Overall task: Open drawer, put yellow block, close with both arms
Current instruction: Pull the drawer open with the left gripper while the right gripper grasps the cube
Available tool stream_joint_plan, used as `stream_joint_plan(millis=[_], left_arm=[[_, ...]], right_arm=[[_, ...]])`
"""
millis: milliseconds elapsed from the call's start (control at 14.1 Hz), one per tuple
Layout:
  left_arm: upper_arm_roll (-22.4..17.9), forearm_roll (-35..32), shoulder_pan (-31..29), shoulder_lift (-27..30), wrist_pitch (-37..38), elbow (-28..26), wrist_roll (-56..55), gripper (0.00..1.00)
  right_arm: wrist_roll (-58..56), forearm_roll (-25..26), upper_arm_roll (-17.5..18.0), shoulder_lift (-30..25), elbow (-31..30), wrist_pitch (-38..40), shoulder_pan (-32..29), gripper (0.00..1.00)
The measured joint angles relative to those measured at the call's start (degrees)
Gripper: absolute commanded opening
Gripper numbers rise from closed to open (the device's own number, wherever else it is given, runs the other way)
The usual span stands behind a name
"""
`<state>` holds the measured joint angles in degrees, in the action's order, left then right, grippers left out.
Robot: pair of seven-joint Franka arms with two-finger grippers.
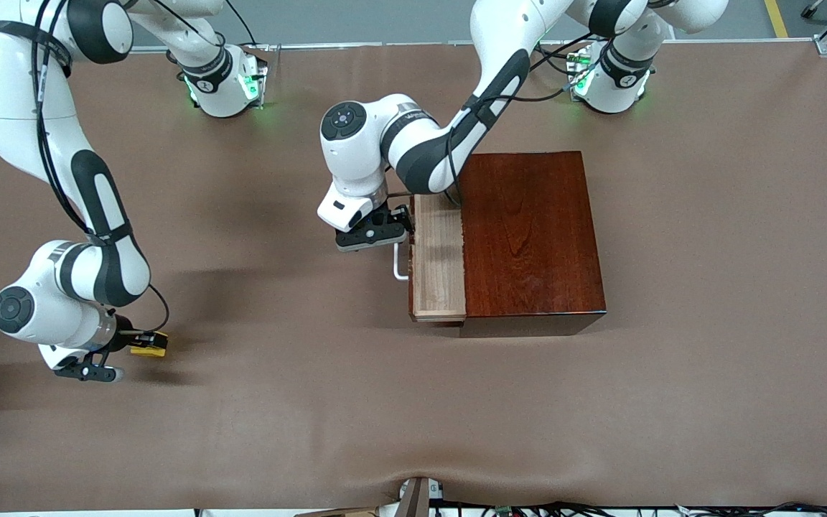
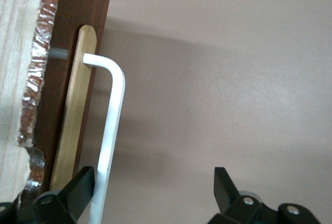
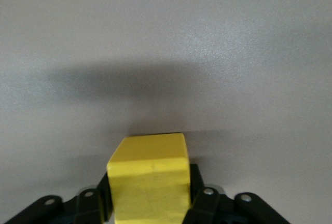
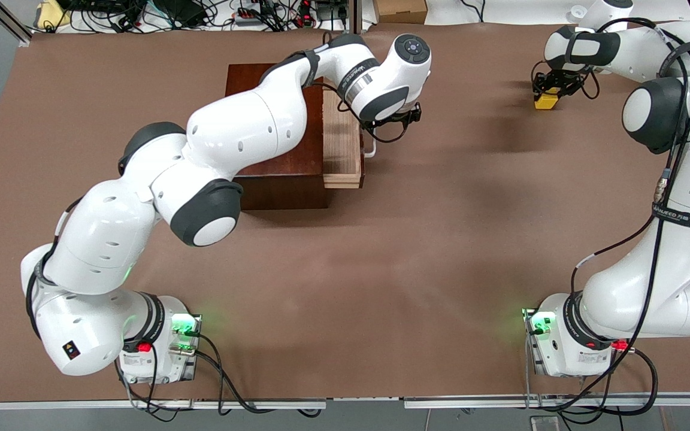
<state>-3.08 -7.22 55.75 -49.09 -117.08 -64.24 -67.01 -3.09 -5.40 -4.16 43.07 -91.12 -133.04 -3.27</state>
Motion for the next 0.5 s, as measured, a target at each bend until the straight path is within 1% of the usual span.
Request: stream_joint_plan(millis=[142,496], left_arm=[[0.2,0.3,0.1,-0.3,-2.5,0.0,-0.8,1.00],[0.4,0.7,0.4,-0.8,-4.5,0.7,-1.9,1.00]], right_arm=[[-1.4,0.0,0.0,0.0,0.0,0.0,0.0,0.00],[-6.6,0.0,0.0,-0.1,0.8,0.3,0.0,0.00]])
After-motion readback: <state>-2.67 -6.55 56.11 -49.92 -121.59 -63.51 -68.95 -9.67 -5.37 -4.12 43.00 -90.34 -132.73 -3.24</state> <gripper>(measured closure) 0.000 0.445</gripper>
